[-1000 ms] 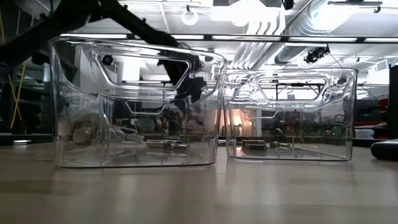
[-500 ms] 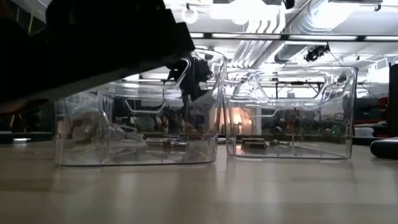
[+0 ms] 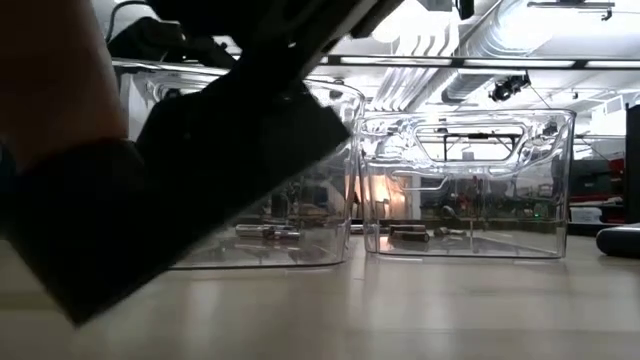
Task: Sort batteries
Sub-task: Put the black battery into the right transparent bin
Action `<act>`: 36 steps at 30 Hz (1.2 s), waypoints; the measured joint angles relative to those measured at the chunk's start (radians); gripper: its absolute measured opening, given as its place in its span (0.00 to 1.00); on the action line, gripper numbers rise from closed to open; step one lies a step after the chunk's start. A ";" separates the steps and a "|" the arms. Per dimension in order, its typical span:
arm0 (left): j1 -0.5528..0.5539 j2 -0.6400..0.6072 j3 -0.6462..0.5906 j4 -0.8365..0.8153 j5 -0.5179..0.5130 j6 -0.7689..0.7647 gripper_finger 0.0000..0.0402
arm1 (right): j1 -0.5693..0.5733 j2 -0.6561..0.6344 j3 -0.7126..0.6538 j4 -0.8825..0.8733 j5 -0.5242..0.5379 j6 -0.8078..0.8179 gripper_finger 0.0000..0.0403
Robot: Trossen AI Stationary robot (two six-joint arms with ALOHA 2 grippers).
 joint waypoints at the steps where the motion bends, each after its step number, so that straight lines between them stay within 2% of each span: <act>1: 0.006 -0.002 0.000 0.002 -0.013 -0.003 0.60 | 0.000 0.000 0.000 0.000 0.000 0.000 0.31; 5: 0.026 -0.009 -0.001 -0.002 0.018 -0.072 0.60 | 0.000 0.000 0.000 -0.002 0.000 -0.009 0.31; 11: 0.043 -0.039 0.001 -0.172 -0.072 0.105 0.57 | -0.002 0.000 0.000 -0.007 0.000 -0.048 0.31; 14: 0.056 -0.029 -0.002 -0.246 -0.080 0.147 0.53 | -0.003 0.000 0.000 -0.008 0.000 -0.052 0.31; 19: 0.057 0.005 0.001 -0.239 -0.083 0.111 0.44 | -0.019 0.000 0.000 -0.008 0.001 -0.052 0.31; 24: 0.013 0.013 0.006 -0.160 -0.201 0.142 0.37 | -0.039 0.001 0.000 -0.008 0.002 -0.046 0.31; 28: -0.016 0.019 0.005 -0.130 -0.301 0.180 0.35 | -0.046 0.002 0.000 -0.009 0.002 -0.023 0.31; 36: -0.017 0.029 0.004 -0.104 -0.311 0.234 0.34 | -0.046 0.002 0.000 -0.011 0.002 -0.019 0.31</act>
